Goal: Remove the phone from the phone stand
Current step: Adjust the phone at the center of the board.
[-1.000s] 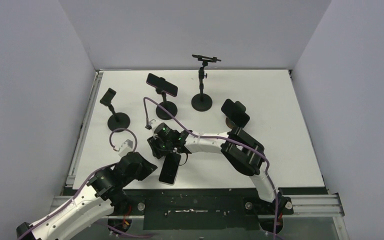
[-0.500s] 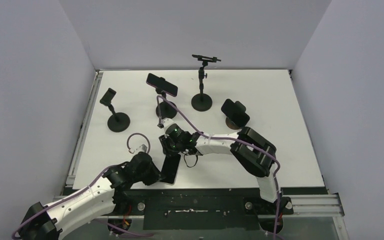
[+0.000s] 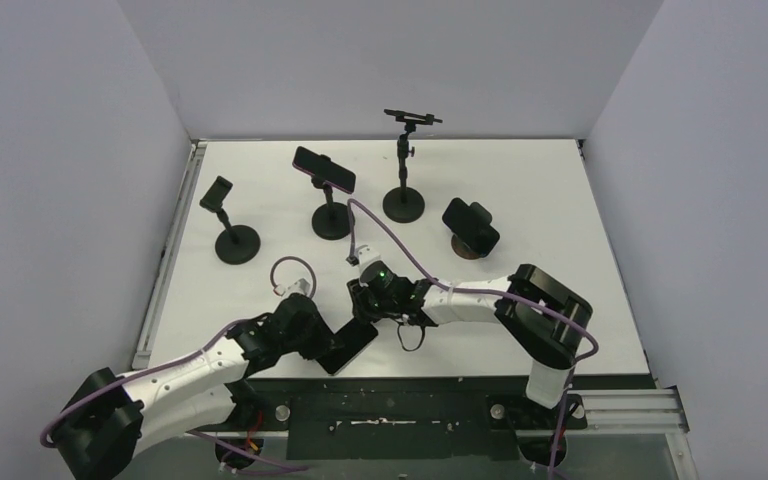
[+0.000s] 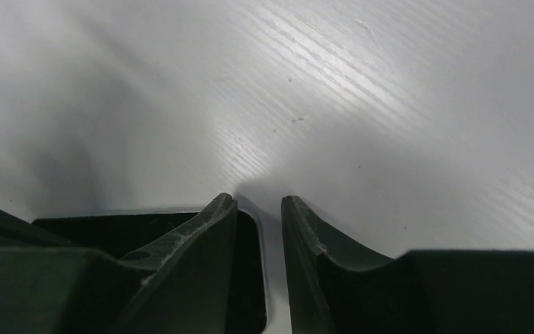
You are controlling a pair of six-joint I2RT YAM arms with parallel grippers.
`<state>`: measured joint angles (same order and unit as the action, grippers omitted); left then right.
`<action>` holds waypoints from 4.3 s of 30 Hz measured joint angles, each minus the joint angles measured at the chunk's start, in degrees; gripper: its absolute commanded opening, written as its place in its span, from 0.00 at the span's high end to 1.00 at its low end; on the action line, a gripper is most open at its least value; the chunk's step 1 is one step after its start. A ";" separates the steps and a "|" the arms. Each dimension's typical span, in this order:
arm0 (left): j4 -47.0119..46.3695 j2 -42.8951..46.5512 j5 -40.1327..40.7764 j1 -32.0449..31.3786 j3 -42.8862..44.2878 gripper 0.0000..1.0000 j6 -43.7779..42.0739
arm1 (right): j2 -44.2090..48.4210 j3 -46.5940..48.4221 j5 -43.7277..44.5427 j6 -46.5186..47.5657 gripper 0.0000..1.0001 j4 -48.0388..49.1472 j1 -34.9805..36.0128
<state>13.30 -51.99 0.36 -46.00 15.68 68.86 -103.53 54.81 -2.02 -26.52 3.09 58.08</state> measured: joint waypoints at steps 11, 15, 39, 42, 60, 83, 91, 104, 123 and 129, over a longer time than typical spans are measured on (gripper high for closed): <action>-3.87 -15.47 -1.27 6.27 9.01 1.00 -7.43 | 11.19 -12.66 2.80 -4.94 0.68 -0.09 0.02; 0.81 -17.00 -1.25 8.76 15.41 1.00 -10.91 | 13.00 -13.64 3.56 -5.73 0.65 -2.21 -0.11; 35.15 18.53 1.16 8.96 3.63 0.86 4.07 | -2.29 5.70 -3.32 -0.92 0.48 -4.07 -1.42; 33.05 15.17 0.28 8.96 3.43 0.77 3.63 | -2.89 5.97 -3.93 -0.92 0.48 -3.87 -1.42; 12.11 1.99 -5.70 7.78 1.31 0.71 1.40 | 2.89 -1.77 -3.72 -2.89 0.48 -2.21 -1.86; -3.65 -34.29 -4.74 10.10 23.19 0.72 -6.19 | 20.70 -19.56 4.50 -15.21 0.44 -2.82 -3.32; 0.79 -35.30 -0.26 10.75 27.67 0.70 -10.78 | 24.57 -23.02 4.42 -19.28 0.43 -1.62 -2.91; 12.59 -6.05 8.44 11.30 26.86 0.68 -15.67 | 21.44 -21.29 3.48 -22.97 0.43 1.64 1.62; 24.02 18.49 16.17 11.32 23.82 0.68 -23.78 | 23.23 -15.32 1.46 -16.65 0.35 -3.58 -9.07; 23.76 20.90 16.24 11.26 23.56 0.68 -25.05 | 22.38 -18.10 -3.28 -15.10 0.36 -3.30 -9.90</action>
<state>37.06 -31.09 16.60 -34.74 39.24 43.81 -81.14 36.71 -5.30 -41.63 -0.21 48.18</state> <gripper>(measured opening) 0.320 0.648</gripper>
